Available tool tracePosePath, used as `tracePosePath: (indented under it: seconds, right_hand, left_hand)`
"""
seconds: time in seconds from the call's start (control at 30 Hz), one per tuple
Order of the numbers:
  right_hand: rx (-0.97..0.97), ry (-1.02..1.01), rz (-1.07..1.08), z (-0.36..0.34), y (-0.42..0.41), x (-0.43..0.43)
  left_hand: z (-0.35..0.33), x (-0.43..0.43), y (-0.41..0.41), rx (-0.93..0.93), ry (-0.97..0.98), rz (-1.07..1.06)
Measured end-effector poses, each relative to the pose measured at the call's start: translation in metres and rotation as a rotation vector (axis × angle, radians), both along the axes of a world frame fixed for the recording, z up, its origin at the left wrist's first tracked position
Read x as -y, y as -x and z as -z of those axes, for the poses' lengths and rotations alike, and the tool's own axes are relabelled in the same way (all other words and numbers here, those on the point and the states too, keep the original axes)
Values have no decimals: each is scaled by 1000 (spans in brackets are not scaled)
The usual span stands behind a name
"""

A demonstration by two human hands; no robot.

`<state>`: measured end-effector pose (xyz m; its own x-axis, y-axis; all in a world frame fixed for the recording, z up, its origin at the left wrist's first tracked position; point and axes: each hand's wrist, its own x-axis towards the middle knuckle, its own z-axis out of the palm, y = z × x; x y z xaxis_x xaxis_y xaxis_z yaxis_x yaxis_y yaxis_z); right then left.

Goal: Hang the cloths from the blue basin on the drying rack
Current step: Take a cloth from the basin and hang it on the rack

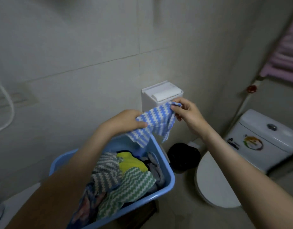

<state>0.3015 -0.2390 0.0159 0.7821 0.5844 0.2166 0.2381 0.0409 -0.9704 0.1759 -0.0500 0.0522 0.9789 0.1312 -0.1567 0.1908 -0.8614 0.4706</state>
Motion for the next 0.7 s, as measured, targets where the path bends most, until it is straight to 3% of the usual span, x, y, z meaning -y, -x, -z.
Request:
tracePosePath:
  seconds: [0.23, 0.4, 0.7]
  right_hand:
    - [-46, -35, 448, 2, -8, 147]
    - [-106, -84, 752, 1, 22, 279]
    - [-73, -123, 1254, 6, 147, 513]
  left_hand:
    - [-34, 116, -60, 111, -155, 298]
    - [-38, 233, -83, 134, -78, 549]
    - [-13, 472, -69, 50, 94, 856]
